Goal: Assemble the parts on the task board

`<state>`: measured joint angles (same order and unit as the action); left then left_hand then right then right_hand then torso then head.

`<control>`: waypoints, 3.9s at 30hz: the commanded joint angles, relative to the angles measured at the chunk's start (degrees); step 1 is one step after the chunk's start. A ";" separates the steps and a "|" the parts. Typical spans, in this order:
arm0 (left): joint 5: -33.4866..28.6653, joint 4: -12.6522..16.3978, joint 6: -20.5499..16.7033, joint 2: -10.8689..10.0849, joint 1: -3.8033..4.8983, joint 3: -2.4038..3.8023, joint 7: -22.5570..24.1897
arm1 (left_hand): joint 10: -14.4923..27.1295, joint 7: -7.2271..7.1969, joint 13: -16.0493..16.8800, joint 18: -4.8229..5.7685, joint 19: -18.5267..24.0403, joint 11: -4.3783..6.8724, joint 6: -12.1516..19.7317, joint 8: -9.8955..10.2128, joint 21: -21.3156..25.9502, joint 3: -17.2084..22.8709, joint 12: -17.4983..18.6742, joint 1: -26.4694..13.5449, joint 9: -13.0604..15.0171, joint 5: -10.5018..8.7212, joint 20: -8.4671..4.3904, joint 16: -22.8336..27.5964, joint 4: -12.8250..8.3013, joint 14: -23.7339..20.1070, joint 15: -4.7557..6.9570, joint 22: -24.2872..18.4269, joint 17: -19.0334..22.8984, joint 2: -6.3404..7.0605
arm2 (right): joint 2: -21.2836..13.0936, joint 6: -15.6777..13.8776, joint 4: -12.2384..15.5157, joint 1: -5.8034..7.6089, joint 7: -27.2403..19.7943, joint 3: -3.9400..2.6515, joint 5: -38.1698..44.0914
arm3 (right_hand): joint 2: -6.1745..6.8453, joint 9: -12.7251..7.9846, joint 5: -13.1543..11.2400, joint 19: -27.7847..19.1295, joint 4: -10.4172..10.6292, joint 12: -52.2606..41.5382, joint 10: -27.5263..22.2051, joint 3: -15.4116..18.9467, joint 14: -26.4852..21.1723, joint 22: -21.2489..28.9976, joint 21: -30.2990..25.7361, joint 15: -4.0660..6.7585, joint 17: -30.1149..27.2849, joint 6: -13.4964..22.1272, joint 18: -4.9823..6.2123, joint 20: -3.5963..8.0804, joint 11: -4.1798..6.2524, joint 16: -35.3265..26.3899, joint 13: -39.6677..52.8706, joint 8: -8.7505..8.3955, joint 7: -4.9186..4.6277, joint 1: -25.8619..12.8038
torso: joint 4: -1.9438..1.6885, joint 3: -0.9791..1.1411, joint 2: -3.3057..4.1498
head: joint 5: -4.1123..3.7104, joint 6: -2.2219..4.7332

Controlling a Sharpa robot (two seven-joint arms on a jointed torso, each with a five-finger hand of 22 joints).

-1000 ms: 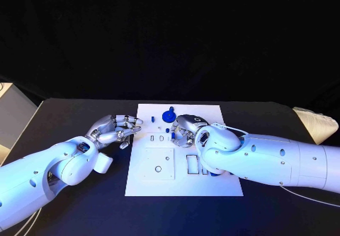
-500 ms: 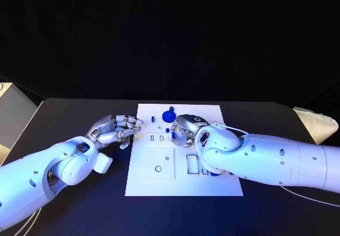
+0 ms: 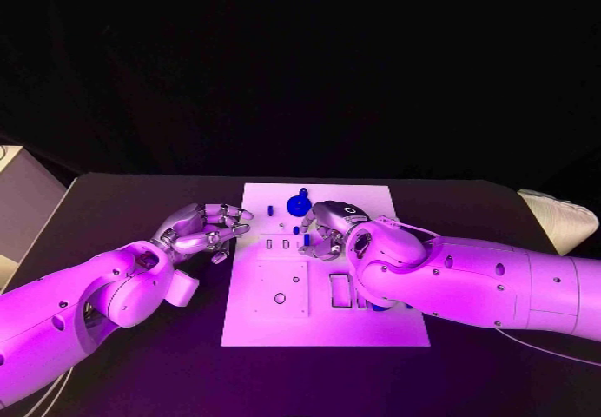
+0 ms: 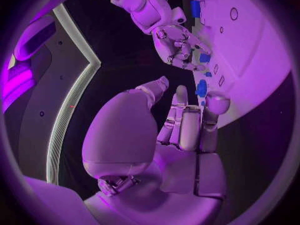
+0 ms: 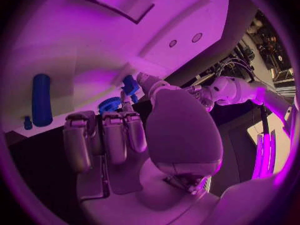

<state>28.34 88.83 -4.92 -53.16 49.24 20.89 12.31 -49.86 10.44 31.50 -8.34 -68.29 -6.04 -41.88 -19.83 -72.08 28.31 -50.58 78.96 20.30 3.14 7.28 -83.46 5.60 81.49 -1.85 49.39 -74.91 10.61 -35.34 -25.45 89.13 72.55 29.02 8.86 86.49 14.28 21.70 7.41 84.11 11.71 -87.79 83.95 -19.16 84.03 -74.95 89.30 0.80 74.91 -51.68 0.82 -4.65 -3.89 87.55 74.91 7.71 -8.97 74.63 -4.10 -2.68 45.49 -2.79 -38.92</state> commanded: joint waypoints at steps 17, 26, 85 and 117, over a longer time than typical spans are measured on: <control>6.34 -1.23 -0.57 1.24 0.03 0.02 -5.19 | -1.70 0.16 4.10 1.08 -1.04 -0.02 1.82 -4.41 -1.87 -2.99 -9.38 -4.74 1.83 0.05 0.44 -2.34 4.19 2.87 -0.35 2.06 -5.10 -0.10 | -3.69 -12.78 2.13 0.96 -15.41 -0.47 -12.77 | -3.10 -0.32 -0.24 5.45 5.21 0.44 3.45 17.62 4.65 -13.75 -0.58 -0.85 9.31 0.47 -0.45 -1.02 -0.80 -0.33 12.78 -1.37 -0.57 1.62 | 0.07 0.28 -0.54 | 0.38 0.75; 10.74 -3.20 -0.47 2.99 1.84 0.00 -15.66 | -26.95 -2.18 38.69 4.04 -11.24 2.16 -0.25 -18.81 -9.70 -5.43 -31.89 -10.36 9.47 0.04 -1.46 -6.54 11.04 8.51 1.68 18.22 -15.09 -3.92 | -7.33 -12.96 -0.15 4.01 -25.23 -1.27 -30.96 | -5.43 0.06 4.50 5.40 4.94 0.43 3.42 15.59 4.65 -13.62 -0.73 -0.52 9.30 -0.52 -0.41 -0.71 -0.41 -0.36 12.78 -0.32 -0.15 2.31 | 0.11 0.70 -1.80 | 0.44 1.03; 26.78 -27.24 19.67 30.72 21.63 -16.33 -41.93 | -30.16 -4.32 43.22 5.12 -14.23 4.16 -0.96 -22.02 -12.07 -2.46 -32.91 -18.08 18.74 0.12 -3.31 -6.54 10.98 8.51 3.57 24.08 -15.09 -2.87 | -7.57 -1.37 -11.48 6.84 -24.22 -1.54 -48.13 | -5.62 0.08 10.43 5.27 4.88 0.65 3.15 14.09 4.61 -13.23 -1.15 -0.61 9.18 0.75 -0.30 -0.71 -0.58 -0.43 12.58 -0.20 -0.39 3.06 | 1.59 2.83 -3.55 | 0.21 0.18; 25.43 -26.06 21.50 29.71 21.52 -16.44 -41.84 | -30.05 -6.09 43.32 5.14 -14.27 5.87 0.01 -24.62 -11.92 13.59 -32.21 -10.35 27.57 11.73 -4.65 -6.54 1.75 8.51 5.13 24.23 -15.09 -1.68 | -7.50 -0.64 -11.70 6.36 -23.75 -1.54 -47.67 | -5.73 0.08 10.65 5.24 4.92 0.66 3.14 14.01 4.60 -13.16 -1.22 -0.64 9.13 0.83 -0.28 -0.74 -0.61 -0.46 12.57 -0.18 -0.42 2.80 | 1.73 2.80 -3.34 | 0.18 -0.59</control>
<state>54.34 62.68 14.36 -23.40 71.07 4.67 -29.41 -79.97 4.78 74.73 -3.90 -82.50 -0.49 -41.78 -44.19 -83.82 38.92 -83.03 67.57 44.75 14.41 3.06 -89.79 9.86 83.95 2.89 73.55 -74.91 9.42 -42.90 -26.78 77.48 78.96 5.18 7.34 38.17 8.74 21.72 17.76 84.00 16.68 -87.30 84.02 -4.78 84.03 -74.92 88.42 0.20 74.91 -51.30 0.81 -5.15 -4.51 87.32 74.91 7.30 -9.28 77.51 -2.33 0.16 42.14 -2.60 -39.45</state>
